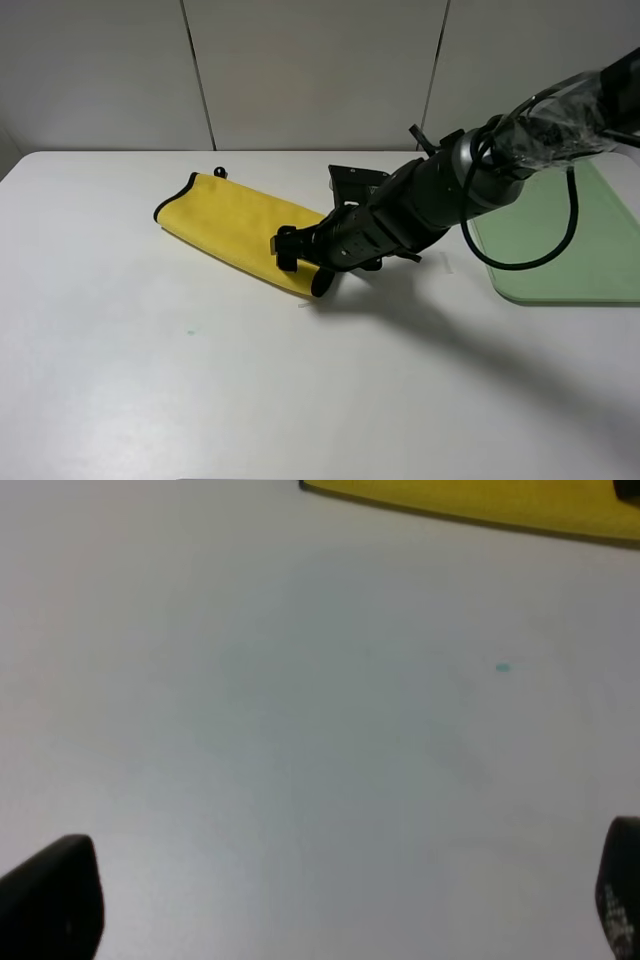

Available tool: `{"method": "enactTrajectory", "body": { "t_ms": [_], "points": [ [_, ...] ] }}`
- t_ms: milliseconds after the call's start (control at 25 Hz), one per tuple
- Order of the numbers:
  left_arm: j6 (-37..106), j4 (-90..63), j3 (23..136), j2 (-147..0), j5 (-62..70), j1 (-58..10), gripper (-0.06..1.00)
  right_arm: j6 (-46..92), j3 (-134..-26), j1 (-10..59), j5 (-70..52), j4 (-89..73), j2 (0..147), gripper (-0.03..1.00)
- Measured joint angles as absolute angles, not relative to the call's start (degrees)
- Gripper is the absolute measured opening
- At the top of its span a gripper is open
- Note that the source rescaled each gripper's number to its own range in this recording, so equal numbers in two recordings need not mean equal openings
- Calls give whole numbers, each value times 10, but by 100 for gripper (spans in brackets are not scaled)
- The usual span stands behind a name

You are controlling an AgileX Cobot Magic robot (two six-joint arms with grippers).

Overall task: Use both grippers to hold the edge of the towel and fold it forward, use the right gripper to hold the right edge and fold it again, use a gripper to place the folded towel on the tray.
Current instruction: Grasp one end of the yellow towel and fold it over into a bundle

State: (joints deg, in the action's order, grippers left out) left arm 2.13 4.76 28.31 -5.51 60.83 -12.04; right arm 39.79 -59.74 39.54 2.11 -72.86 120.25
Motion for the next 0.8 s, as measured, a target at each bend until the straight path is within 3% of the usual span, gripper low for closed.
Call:
{"method": "enactTrajectory", "body": {
  "t_ms": [80, 320, 600, 800],
  "points": [
    [21, 48, 283, -55, 608, -120, 100, 389, -597, 395, 17, -724, 1204, 88],
    [21, 48, 283, -55, 608, -120, 100, 364, -597, 395, 0, -718, 1209, 42],
    [21, 48, 283, -55, 608, -120, 100, 360, -597, 395, -11, -718, 1213, 3],
    [21, 48, 283, -55, 608, -120, 100, 359, -597, 395, -11, -699, 1213, 2]
  ]
}}
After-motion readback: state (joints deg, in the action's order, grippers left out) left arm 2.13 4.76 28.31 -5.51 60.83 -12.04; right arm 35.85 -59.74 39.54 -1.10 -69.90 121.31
